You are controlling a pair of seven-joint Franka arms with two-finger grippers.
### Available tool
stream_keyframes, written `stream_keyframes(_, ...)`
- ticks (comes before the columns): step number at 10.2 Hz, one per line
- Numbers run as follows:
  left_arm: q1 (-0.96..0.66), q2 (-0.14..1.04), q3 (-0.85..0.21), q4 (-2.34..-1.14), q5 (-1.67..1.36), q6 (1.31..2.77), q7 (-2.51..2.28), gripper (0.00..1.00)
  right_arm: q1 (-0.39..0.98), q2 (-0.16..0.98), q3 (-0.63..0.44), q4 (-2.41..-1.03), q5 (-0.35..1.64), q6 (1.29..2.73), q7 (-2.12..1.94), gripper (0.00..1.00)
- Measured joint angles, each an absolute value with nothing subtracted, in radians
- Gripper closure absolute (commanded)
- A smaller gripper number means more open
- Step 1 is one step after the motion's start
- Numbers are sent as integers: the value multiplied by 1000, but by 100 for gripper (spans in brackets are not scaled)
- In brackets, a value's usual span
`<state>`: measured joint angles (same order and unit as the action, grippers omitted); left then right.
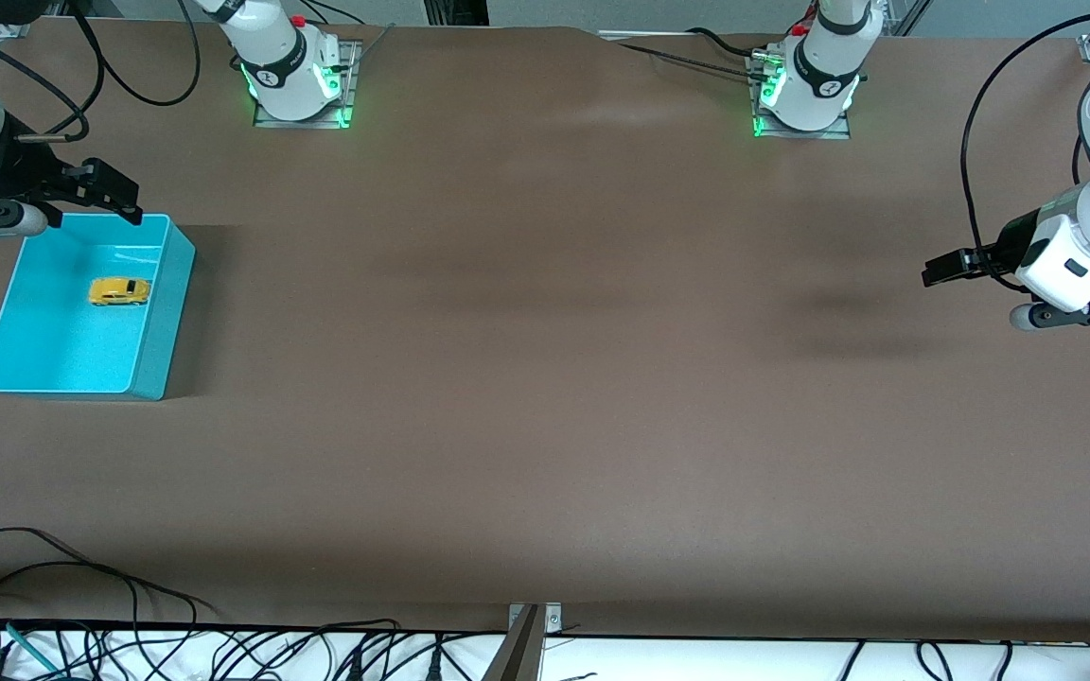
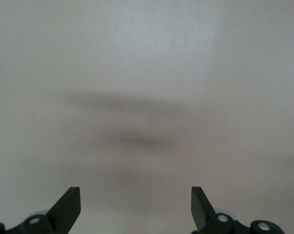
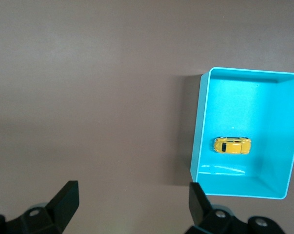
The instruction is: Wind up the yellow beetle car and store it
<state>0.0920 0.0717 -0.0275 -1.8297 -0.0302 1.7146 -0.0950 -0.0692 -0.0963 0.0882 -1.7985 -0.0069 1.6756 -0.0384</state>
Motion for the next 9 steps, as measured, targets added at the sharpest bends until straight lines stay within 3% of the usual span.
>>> stream_keyframes(9, 92, 72, -27, -1830, -30, 1715, -94, 0, -70, -96, 89, -1798, -18, 1662, -38, 0)
